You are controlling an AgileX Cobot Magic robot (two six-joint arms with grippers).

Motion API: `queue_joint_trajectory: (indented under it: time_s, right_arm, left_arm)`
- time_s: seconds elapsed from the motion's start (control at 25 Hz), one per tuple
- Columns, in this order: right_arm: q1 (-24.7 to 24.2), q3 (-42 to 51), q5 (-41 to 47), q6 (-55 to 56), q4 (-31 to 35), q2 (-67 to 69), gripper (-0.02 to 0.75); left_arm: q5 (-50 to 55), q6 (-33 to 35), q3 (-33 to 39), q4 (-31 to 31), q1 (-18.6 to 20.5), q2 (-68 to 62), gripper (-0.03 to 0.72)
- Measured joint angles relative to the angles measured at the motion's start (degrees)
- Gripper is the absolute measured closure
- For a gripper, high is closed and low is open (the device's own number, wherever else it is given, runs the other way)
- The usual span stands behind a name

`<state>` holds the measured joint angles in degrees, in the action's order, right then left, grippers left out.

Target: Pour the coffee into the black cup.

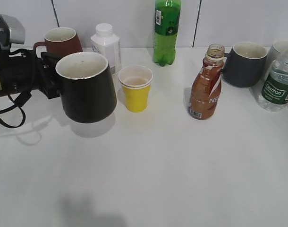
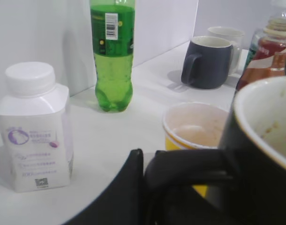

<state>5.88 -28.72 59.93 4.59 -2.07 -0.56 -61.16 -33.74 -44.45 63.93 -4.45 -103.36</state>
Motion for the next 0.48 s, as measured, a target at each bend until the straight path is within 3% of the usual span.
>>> queue_joint_trajectory:
  time_s: [0.2, 0.48]
  right_arm:
    - [0.0, -1.3, -5.1, -0.5, 0.5, 0.6, 0.258]
    - [0.0, -1.9, -30.2, -0.8, 2.1, 12.7, 0.258]
  left_arm:
    - [-0.4, 0.0, 0.0, 0.3, 0.0, 0.0, 0.652]
    - [-1.5, 0.0, 0.0, 1.1, 0.0, 0.0, 0.652]
